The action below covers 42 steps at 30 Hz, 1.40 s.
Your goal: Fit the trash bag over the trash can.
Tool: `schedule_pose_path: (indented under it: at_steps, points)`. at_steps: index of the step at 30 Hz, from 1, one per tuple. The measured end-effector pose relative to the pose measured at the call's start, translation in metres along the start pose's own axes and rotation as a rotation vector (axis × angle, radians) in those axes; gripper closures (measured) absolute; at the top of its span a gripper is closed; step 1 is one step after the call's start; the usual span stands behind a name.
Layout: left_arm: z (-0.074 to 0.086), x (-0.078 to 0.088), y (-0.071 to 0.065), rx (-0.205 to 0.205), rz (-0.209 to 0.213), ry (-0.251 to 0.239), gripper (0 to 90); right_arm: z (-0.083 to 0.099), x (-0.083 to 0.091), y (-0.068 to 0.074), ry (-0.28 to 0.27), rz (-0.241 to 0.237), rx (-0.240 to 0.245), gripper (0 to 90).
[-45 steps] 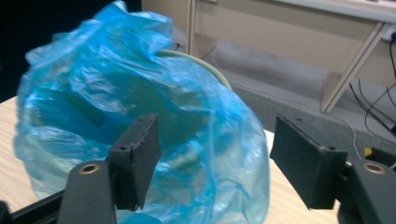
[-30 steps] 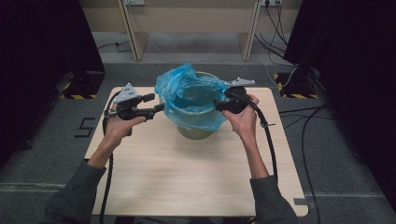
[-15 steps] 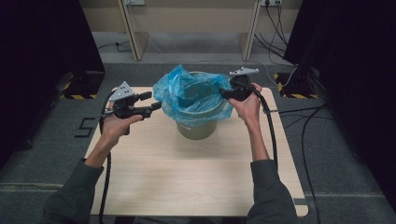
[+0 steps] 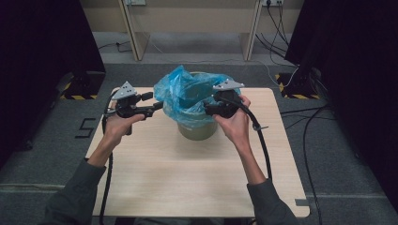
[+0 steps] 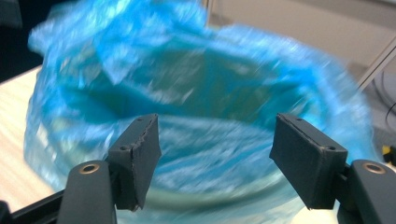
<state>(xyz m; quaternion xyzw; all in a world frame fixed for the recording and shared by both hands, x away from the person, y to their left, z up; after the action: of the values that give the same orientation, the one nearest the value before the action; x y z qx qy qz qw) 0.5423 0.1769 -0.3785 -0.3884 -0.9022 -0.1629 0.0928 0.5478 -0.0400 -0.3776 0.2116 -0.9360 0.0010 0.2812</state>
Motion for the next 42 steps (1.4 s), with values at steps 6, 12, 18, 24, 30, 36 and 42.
schedule_pose_path:
  at_steps: [6, 12, 18, 24, 30, 36, 42]
  points:
    - [0.000, 0.005, 0.007, 0.007, -0.015, -0.006, 37.3, 0.008, -0.012, -0.030, 0.029, 0.092, -0.031, 36.1]
    - [0.001, 0.006, 0.008, 0.009, -0.016, -0.004, 36.7, 0.002, -0.021, -0.050, 0.019, 0.051, -0.067, 42.5]
    - [0.001, 0.005, 0.007, 0.006, -0.015, 0.001, 36.2, -0.010, -0.041, -0.075, 0.027, 0.013, -0.073, 41.4]
    - [0.002, -0.001, 0.006, 0.011, -0.008, 0.007, 35.0, -0.031, -0.036, -0.078, 0.002, 0.065, -0.008, 36.6]
    - [0.003, -0.009, -0.002, 0.019, 0.024, 0.015, 34.8, -0.026, -0.008, -0.043, -0.021, 0.070, -0.021, 31.8]
    - [0.008, -0.017, -0.017, -0.049, 0.088, 0.030, 64.7, -0.009, -0.012, -0.025, 0.015, 0.024, -0.008, 31.8]
    - [0.026, -0.027, -0.020, -0.087, 0.096, 0.077, 84.9, 0.000, -0.018, -0.032, 0.038, 0.041, -0.009, 32.3]
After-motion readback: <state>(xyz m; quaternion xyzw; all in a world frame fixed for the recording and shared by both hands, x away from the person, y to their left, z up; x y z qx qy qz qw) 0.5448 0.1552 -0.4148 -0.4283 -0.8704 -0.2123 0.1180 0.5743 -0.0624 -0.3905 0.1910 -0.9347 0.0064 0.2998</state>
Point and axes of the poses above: each handheld gripper's, and its own axes: x roughly backward along the jaws, z roughly out of its underside, y roughly to its left, the point moved 10 cm from there along -x, roughly forward along the jaws, and after that the axes turned 15 degrees about -x, right-handed, at the moved point
